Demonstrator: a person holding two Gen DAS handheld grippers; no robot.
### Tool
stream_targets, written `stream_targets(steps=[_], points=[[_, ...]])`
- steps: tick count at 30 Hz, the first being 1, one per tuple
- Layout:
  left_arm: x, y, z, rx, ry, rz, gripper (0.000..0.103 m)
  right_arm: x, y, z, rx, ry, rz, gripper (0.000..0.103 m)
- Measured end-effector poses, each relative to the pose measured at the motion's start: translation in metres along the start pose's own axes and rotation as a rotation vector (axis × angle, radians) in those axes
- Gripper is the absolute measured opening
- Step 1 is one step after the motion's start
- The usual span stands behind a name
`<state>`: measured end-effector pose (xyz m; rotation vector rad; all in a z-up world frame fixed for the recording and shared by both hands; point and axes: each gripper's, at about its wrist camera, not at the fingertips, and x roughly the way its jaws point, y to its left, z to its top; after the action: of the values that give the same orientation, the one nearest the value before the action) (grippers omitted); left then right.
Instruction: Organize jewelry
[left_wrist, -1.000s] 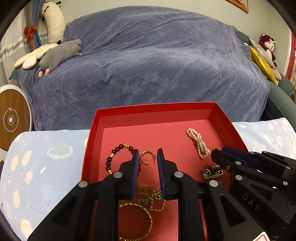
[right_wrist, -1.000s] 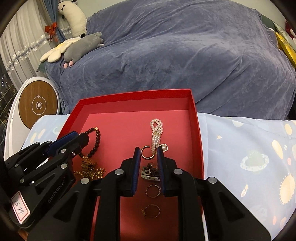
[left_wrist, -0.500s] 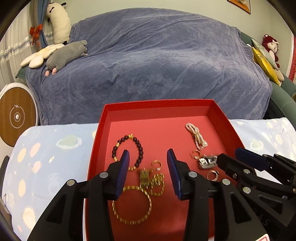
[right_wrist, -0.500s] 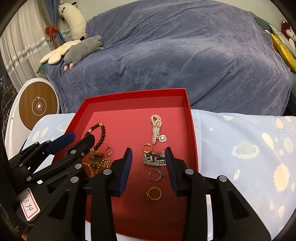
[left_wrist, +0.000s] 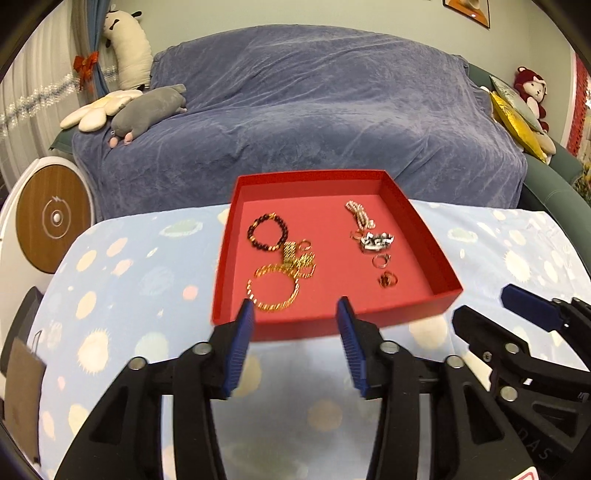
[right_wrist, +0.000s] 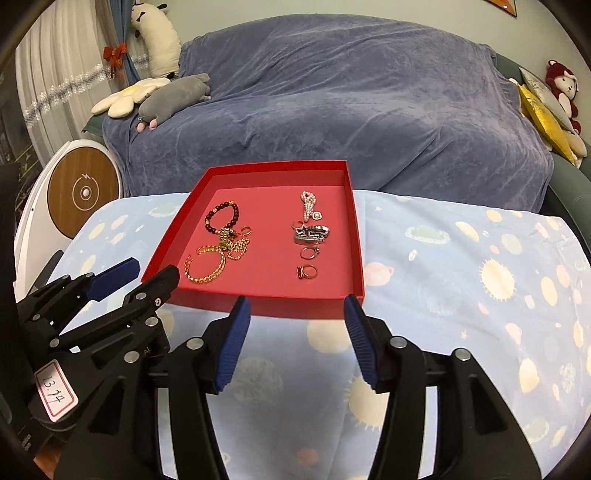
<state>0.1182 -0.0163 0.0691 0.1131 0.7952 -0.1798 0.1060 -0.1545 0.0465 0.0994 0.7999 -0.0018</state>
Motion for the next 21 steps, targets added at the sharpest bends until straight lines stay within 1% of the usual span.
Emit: stream_targets(steps=[2, 3, 4, 7, 9, 11, 13, 18, 21], points=[[-0.007, -0.002, -0.012, 0.004, 0.008, 0.036, 0.061, -0.004, -0.004, -0.010, 0.027, 0.025, 0.020, 0.065], [-0.011, -0.003, -0.017, 0.005, 0.010, 0.042, 0.062, -0.006, -0.006, -0.015, 0.038, 0.032, 0.031, 0.066], [-0.014, -0.004, -0.023, 0.001, 0.009, 0.050, 0.062, -0.008, -0.006, -0.019, 0.042, 0.035, 0.033, 0.066], [-0.016, -0.005, -0.033, 0.016, 0.011, 0.073, 0.062, -0.012, -0.002, -0.026, 0.010, 0.028, -0.009, 0.066], [-0.014, -0.005, -0.035, 0.027, 0.013, 0.072, 0.062, -0.012, 0.002, -0.026, -0.015, 0.019, -0.021, 0.066], [-0.013, -0.001, -0.035, 0.021, 0.010, 0.070, 0.062, -0.012, 0.003, -0.027, -0.017, 0.002, -0.029, 0.071], [-0.011, 0.003, -0.035, 0.010, 0.011, 0.068, 0.063, -0.011, 0.003, -0.029, -0.013, -0.015, -0.038, 0.073], [-0.008, 0.004, -0.039, 0.003, 0.022, 0.078, 0.066, -0.008, 0.004, -0.031, -0.028, -0.011, -0.058, 0.076], [-0.008, 0.005, -0.040, -0.006, 0.026, 0.078, 0.066, -0.008, 0.004, -0.031, -0.031, -0.014, -0.060, 0.077]])
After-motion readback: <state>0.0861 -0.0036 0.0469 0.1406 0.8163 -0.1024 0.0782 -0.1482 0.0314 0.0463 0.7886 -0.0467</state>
